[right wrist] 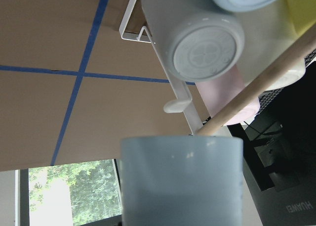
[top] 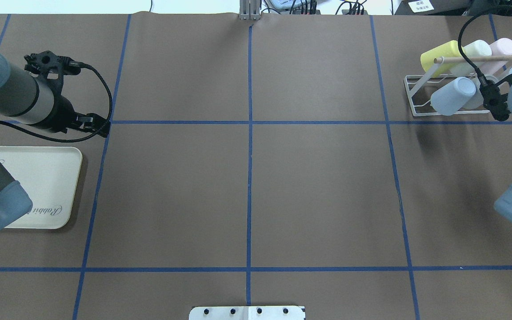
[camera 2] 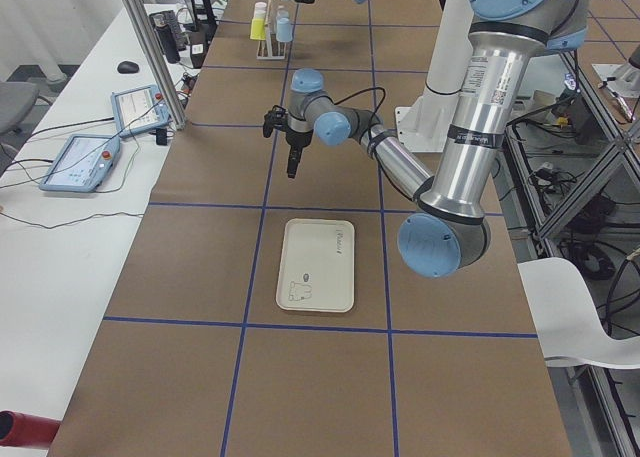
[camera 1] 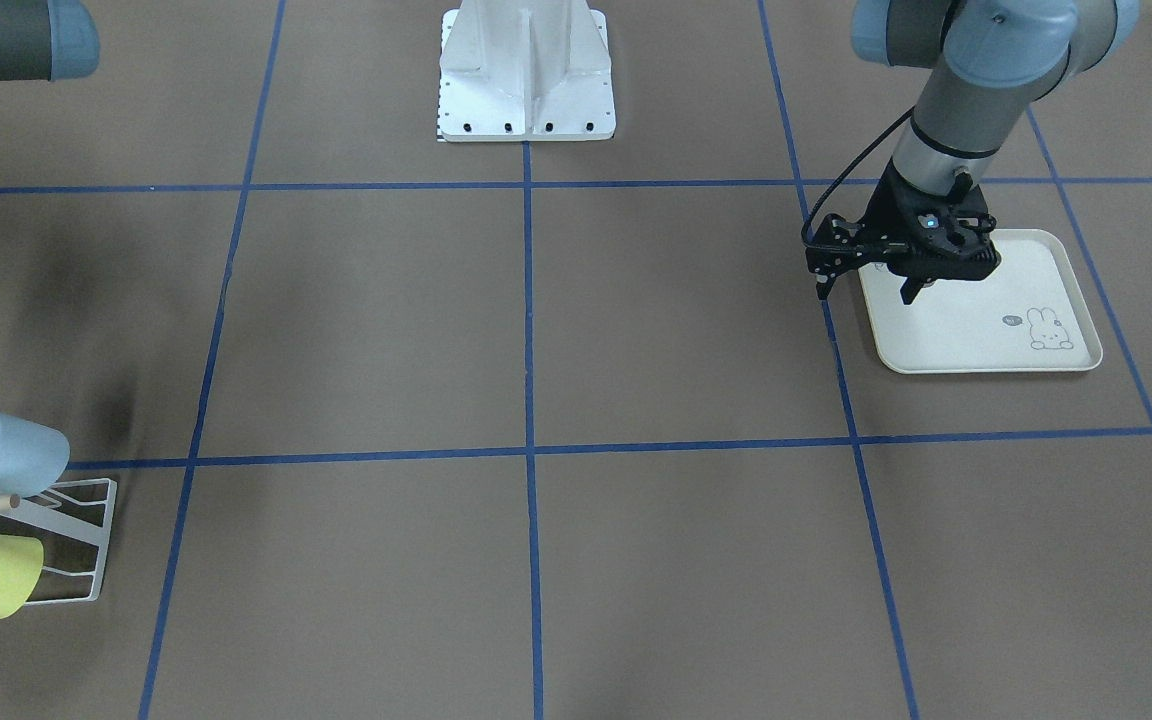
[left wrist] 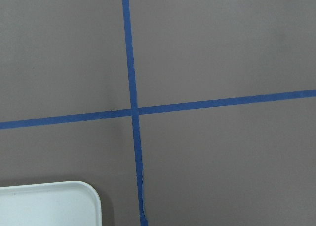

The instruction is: Transfer IKEA cup to right arm and place on rack

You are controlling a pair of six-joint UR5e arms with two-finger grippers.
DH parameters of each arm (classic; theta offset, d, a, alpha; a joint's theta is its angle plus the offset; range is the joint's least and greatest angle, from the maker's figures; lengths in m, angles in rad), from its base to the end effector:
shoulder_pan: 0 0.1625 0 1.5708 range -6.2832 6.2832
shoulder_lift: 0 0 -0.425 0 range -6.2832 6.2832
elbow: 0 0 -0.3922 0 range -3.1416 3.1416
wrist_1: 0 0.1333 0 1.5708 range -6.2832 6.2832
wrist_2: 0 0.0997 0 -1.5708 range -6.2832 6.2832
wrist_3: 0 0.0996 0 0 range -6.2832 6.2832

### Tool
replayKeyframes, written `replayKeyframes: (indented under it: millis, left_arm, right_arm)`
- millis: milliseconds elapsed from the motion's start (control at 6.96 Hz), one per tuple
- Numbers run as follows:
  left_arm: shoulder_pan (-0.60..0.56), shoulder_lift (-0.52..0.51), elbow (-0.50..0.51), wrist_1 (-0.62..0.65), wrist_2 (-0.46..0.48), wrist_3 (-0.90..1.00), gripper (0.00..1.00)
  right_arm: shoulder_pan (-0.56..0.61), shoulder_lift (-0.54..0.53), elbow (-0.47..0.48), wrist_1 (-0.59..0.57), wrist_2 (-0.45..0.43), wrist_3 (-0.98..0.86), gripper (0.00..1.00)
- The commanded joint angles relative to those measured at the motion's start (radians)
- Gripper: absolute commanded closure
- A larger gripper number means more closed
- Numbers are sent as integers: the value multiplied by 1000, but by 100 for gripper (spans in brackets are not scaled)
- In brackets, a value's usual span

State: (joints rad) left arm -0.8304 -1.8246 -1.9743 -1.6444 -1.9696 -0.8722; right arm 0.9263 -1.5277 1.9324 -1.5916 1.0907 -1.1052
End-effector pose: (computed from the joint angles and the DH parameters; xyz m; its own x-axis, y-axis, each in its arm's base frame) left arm 0.3030 -0.4718 0.3360 0.7097 0.1020 -0.6971 0.0640 0.9760 0.2079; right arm -0.1597 -0.5109 0.4772 -0.1328 -0.8395 -0.5269 0.9765 -0.0198 -0.2145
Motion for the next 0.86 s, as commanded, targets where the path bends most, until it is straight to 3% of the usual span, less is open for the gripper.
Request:
replayKeyframes:
  millis: [0, 144, 431, 718]
  left_arm:
    - [1, 1, 0, 0, 2, 1, 0]
    - [-1, 1, 0, -2, 2, -1, 0]
    - [1, 1, -2, -3, 2, -19, 0]
    - [2, 1, -2, -5, 9, -39, 0]
  right_arm:
    - [22, 3, -126, 204, -3, -129, 82]
    - [32, 4, -171, 264, -3, -146, 82]
    - [46, 34, -188, 277, -3, -209, 81]
    - [45, 75, -249, 277, -3, -206, 73]
